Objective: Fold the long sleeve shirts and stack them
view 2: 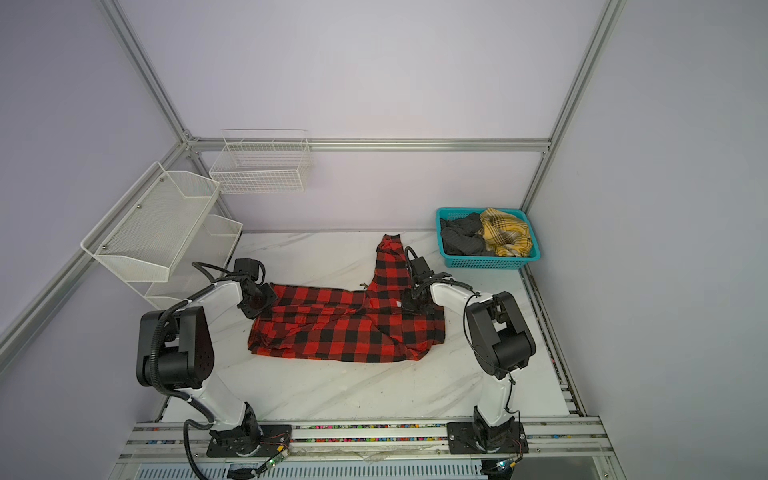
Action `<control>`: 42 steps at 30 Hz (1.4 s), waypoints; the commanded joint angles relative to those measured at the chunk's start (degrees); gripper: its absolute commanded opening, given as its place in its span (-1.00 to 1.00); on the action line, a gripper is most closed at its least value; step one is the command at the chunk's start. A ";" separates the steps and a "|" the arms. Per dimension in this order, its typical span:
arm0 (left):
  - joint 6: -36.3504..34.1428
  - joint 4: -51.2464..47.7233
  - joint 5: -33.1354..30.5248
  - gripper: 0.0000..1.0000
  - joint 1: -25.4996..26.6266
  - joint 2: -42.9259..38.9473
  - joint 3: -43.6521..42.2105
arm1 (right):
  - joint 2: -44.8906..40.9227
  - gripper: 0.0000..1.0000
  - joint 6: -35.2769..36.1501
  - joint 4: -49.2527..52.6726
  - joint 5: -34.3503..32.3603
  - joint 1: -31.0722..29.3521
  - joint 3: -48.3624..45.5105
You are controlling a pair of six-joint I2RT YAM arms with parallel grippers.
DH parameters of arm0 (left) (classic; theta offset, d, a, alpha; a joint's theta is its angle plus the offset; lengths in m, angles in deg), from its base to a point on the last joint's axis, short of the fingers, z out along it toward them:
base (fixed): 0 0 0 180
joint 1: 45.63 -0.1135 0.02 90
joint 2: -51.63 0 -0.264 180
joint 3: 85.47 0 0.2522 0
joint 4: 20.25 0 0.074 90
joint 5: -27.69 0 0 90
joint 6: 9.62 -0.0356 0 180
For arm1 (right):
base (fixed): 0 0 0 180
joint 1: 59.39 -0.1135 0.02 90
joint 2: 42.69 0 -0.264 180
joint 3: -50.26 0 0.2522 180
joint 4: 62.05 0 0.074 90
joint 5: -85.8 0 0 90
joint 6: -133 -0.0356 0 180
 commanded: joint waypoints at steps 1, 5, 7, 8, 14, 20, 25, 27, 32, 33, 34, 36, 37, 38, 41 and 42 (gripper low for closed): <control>1.95 2.59 1.86 -1.00 -0.60 -2.69 -1.25 | -1.48 -1.00 -1.47 -0.04 -2.66 0.44 3.10; 2.89 2.03 1.23 -1.00 -0.60 -3.94 -0.64 | -2.19 -1.00 -1.47 1.04 -3.73 0.60 4.49; 3.14 1.30 1.33 -1.00 -0.60 -4.32 -0.84 | -1.87 -1.00 -1.40 1.22 -3.94 0.84 4.28; 3.34 1.25 2.04 -1.00 -0.55 -4.68 -1.23 | -1.48 -1.00 -1.32 1.34 -4.06 1.01 4.28; 5.70 1.53 0.95 -1.00 0.02 -6.22 -6.65 | 0.85 -1.00 0.67 1.93 -4.60 1.65 5.21; 5.29 2.71 -0.16 -1.00 -0.11 0.84 -6.58 | 1.48 -1.00 0.92 -1.15 -1.33 0.59 1.21; 6.22 1.39 -0.15 0.00 0.02 -1.34 -3.05 | -0.95 -0.23 1.82 1.11 -0.34 -1.38 2.43; 6.46 -1.19 -0.97 0.16 0.11 -3.88 -0.86 | -2.80 -0.06 1.79 3.19 -2.08 -1.35 4.68; 5.98 -7.55 -3.32 0.17 1.52 -9.98 5.06 | -1.68 0.29 2.22 8.16 -6.52 -0.38 14.94; 5.47 -8.61 -3.11 0.16 1.92 -10.19 6.38 | -0.05 0.32 2.83 8.97 -6.98 -0.34 17.80; 5.35 -9.55 -2.93 0.16 2.35 -10.11 7.40 | 1.76 0.37 3.37 9.65 -7.62 -0.34 20.82; 5.50 -9.94 -2.08 0.11 2.97 -9.69 8.07 | 5.36 0.39 4.26 10.36 -8.08 -0.21 26.12; 5.62 -9.57 -1.52 0.01 3.25 -9.12 8.10 | 7.46 0.40 4.77 10.51 -8.02 -0.11 28.94; 5.63 -9.10 -0.71 -0.07 3.43 -8.31 8.10 | 9.33 0.40 5.08 10.86 -8.36 -0.04 31.31; 4.80 -6.61 3.61 -0.42 4.16 -4.03 8.67 | 15.67 0.39 6.09 10.74 -8.48 0.70 38.27; 4.60 -6.31 4.76 -0.50 4.48 -2.67 9.09 | 17.33 0.39 6.80 10.09 -8.74 0.88 39.84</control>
